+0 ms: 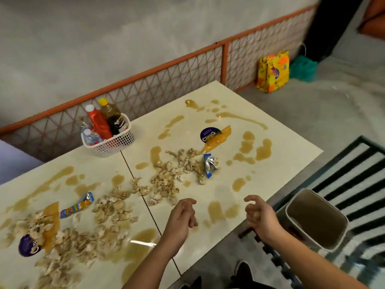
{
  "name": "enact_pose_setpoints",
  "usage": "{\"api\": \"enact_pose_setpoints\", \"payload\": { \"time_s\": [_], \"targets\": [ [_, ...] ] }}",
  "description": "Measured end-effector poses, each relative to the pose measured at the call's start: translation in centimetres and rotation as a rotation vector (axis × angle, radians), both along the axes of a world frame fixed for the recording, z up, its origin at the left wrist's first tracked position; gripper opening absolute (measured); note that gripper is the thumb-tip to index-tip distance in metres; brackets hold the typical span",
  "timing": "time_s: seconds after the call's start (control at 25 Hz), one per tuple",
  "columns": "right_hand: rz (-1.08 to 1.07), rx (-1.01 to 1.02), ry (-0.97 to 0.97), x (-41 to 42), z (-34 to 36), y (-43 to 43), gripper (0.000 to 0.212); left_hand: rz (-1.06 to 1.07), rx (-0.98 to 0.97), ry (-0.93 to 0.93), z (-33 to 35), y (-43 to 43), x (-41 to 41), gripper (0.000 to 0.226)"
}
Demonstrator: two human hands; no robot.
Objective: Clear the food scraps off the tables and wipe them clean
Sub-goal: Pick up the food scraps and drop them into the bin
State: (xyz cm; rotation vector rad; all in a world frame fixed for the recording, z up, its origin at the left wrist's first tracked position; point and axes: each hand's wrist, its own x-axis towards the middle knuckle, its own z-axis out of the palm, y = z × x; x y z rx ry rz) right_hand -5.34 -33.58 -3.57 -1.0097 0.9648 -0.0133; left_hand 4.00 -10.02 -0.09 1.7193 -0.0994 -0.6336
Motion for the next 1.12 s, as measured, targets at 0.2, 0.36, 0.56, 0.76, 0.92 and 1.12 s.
{"api": "enact_pose_setpoints", "payload": {
  "time_s": [0.2,0.36,0.56,0.76,0.92,1.12],
  "targets": [
    [-0.133,-0.188,0.166,-6.1,-4.7,-10.7,0.034,-0.069,-0.017,0.062,-0.2,-7.9,-0.9,0.04],
    [-0.23,-0.161,0.27,-9.6,-7.1,-16.3,0.015,-0.143,0.112,-0.004,-0.7,-11.8,-1.3,0.045],
    [-0.191,-0.303,0.392,-11.6,-8.6,-19.4,0.033,-0.207,0.149,0.062,-1.0,-15.5,-2.5,0.044],
    [-0.309,-0.116,0.362,-11.2,-9.2,-20.8,0.078,-0.113,0.079,0.342,-2.5,-18.1,-3.7,0.052],
    [-0.136,-0.009,0.338,-9.1,-4.6,-17.3,0.048,-0.235,0.141,0.307,-3.1,-19.8,-5.1,0.024],
    [0.212,0.201,-0.049,-7.9,-0.7,-10.8,0.036,-0.557,0.279,-0.128,-3.8,-21.4,-7.2,0.023]
  ]
}}
